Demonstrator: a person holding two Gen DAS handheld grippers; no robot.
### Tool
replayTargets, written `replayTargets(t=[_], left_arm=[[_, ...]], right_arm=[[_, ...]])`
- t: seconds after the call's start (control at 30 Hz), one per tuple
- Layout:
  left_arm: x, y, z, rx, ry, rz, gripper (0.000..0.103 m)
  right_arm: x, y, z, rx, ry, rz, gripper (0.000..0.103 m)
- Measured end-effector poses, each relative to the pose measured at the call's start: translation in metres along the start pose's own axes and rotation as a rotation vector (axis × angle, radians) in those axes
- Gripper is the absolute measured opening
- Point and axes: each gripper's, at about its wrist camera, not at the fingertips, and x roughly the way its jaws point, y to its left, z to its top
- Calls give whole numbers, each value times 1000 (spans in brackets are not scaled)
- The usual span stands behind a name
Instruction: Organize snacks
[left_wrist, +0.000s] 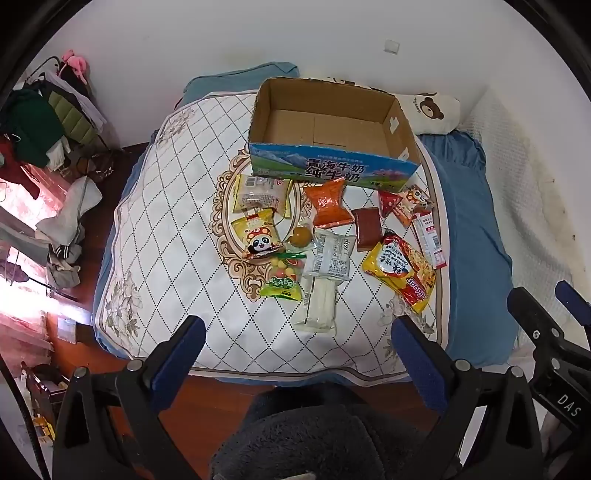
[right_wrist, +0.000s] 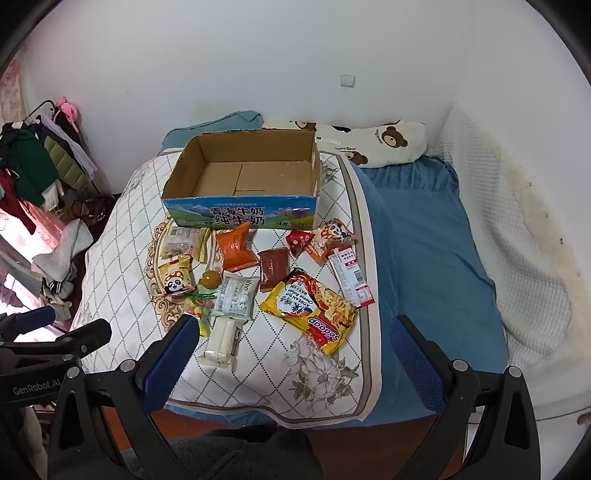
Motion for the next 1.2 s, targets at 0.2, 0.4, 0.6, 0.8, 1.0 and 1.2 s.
replayTargets(t=[0.2, 0.4, 0.6, 0.8, 1.0, 1.2], left_arm=[[-1, 1, -3, 3, -4, 5, 103], [-1, 3, 1, 0, -8, 10, 103], [-4, 11, 4, -6, -15, 7, 103], [-4, 13, 7, -7, -17, 10, 103], [-7, 14, 8, -6, -26, 10, 103], [-12, 15, 7, -4, -37, 11, 103]], right_arm=[[3, 3, 0, 5, 13, 1, 103], [5, 3, -1, 16, 17, 13, 103], [7, 3, -1, 23, 24, 26, 103], [7, 4, -1, 21, 27, 28, 103], [6, 5, -2, 22, 22, 23, 103], [3, 4, 1, 23, 20, 22, 103]])
